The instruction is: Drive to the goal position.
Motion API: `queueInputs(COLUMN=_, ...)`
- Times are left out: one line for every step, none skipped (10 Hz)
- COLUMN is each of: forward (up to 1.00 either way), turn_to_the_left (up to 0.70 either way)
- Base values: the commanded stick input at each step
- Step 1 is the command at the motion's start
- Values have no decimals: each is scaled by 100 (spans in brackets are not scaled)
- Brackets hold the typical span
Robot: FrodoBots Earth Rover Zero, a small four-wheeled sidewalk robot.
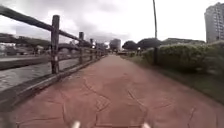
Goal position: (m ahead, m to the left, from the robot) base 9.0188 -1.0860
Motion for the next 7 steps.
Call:
queueInputs(forward=70, turn_to_the_left=0)
queueInputs(forward=70, turn_to_the_left=0)
queueInputs(forward=70, turn_to_the_left=0)
queueInputs(forward=70, turn_to_the_left=0)
queueInputs(forward=70, turn_to_the_left=0)
queueInputs(forward=70, turn_to_the_left=0)
queueInputs(forward=70, turn_to_the_left=0)
